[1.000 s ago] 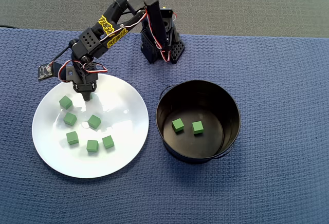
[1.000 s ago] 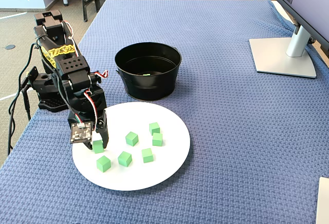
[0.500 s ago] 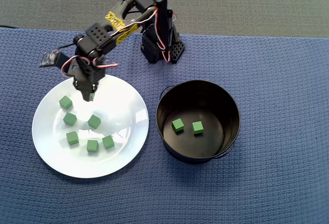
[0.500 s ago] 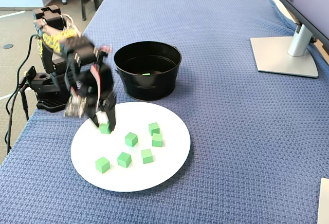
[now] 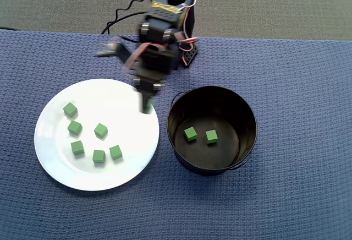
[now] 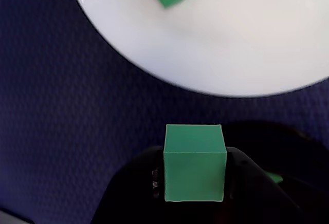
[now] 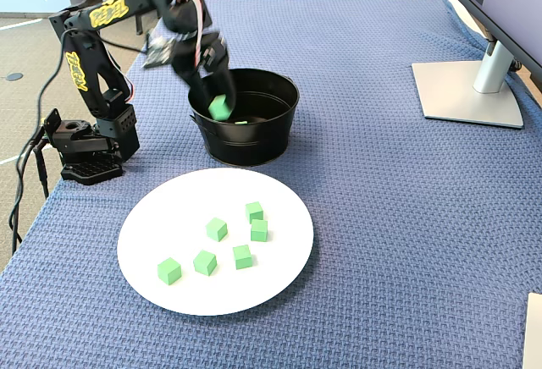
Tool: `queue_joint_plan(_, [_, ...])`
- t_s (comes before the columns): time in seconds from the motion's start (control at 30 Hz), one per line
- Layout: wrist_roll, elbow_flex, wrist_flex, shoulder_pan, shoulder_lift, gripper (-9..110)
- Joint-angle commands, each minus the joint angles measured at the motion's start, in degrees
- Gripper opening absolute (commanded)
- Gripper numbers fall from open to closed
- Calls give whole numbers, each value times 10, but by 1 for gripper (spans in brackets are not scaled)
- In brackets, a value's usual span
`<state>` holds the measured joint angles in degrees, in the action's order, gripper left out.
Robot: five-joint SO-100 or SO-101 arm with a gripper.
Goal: Pick up the green cubes from the white plate and place them in the black recipient
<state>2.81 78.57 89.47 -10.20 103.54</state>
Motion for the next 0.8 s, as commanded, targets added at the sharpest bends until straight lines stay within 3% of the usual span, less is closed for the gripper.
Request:
queue_joint_plan(0.0, [-69,-12,3,110,45,0])
queue_joint_plan(0.23, [-122,71,-67,246,7,0])
queue_joint_plan(0.5, [-109,97,-90,235,2,0])
queue_joint_plan(0.53, [-107,97,-90,229,2,3])
queue_joint_plan(0.6, [-74,98,-86,233,3,38])
queue_joint_plan(0.77, [-60,101,-86,228,3,47])
